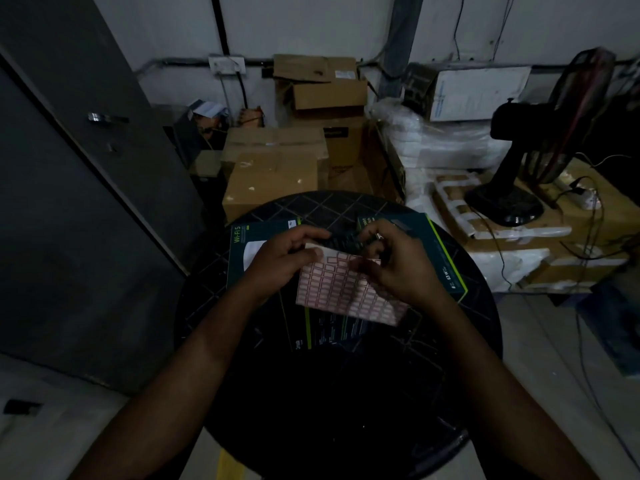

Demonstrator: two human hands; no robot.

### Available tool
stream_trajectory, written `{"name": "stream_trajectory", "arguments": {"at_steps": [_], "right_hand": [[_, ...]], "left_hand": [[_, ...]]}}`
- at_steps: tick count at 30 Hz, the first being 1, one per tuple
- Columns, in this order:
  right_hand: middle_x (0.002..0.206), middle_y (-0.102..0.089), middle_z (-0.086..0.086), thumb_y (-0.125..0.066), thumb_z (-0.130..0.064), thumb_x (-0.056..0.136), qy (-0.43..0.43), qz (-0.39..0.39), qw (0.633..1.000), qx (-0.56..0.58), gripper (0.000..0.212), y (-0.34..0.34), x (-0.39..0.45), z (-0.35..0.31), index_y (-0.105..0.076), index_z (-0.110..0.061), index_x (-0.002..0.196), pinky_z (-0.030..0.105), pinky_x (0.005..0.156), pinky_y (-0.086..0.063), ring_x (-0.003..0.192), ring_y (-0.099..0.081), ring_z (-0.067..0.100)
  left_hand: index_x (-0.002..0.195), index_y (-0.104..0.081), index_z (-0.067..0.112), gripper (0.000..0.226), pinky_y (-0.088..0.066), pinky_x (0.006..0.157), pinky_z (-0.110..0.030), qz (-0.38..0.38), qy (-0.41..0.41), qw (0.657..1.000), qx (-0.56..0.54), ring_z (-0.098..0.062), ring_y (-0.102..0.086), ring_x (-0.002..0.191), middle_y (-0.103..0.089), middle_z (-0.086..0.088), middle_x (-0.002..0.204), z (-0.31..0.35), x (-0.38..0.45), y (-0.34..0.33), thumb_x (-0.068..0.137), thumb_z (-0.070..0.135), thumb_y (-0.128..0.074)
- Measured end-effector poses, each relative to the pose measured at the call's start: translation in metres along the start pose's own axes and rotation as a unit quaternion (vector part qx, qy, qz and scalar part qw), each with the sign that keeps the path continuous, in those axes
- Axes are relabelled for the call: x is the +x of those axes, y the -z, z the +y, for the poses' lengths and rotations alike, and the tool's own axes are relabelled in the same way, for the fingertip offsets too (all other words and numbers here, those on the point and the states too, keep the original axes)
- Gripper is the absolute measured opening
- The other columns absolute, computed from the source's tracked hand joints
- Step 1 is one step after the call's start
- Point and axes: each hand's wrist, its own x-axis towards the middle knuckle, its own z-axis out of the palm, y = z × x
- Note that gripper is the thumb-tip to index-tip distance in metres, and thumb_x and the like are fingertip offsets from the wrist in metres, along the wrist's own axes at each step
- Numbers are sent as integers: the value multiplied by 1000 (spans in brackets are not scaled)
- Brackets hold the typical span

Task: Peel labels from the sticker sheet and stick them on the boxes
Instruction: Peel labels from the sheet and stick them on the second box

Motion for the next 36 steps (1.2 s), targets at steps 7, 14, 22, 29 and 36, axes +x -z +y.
{"name": "stream_trajectory", "arguments": {"at_steps": [7, 14, 22, 29, 36], "right_hand": [[95, -72, -12, -89, -37, 70, 7, -76, 996, -46, 48, 1, 7, -5, -61, -35, 110, 32, 74, -56, 86, -67, 7], [90, -77, 3, -82, -11, 80, -40, -101, 985, 133, 49, 25, 4, 20, -60, -17, 124, 40, 75, -61, 84, -75, 23], [83, -77, 11, -71, 4, 86, -99, -4, 954, 282, 39, 21, 1, 33, -58, -6, 122, 34, 64, -59, 77, -75, 27], [60, -65, 5, -67, 4, 90, -69, -41, 974, 211, 32, 14, 10, 21, -60, -6, 119, 19, 48, -42, 48, -56, 8], [64, -64, -6, -84, -8, 77, -13, -108, 982, 154, 37, -5, 23, 2, -65, -19, 107, 22, 56, -47, 59, -60, 7]], "left_hand": [[87, -72, 33, 16, -51, 65, -12, 11, -10, 995, 98, 4, -68, 79, -73, 20, 81, 3, 0, 0, 86, 17, -74], [82, -74, 29, 16, -56, 71, -25, 31, -1, 997, 66, -7, -70, 80, -75, 10, 82, -1, 0, 4, 84, 13, -75], [91, -74, 22, 8, -57, 78, -36, 67, 21, 997, 41, -15, -70, 85, -73, -5, 93, -3, 8, 3, 86, 16, -73], [100, -74, 28, 14, -51, 92, -26, -6, 26, 999, 38, -6, -69, 100, -75, 8, 100, 4, 11, 5, 87, 21, -72], [114, -70, 17, 32, -52, 76, -14, -55, 2, 996, 76, -7, -72, 87, -77, 2, 90, 8, 9, 5, 84, 9, -75]]}}
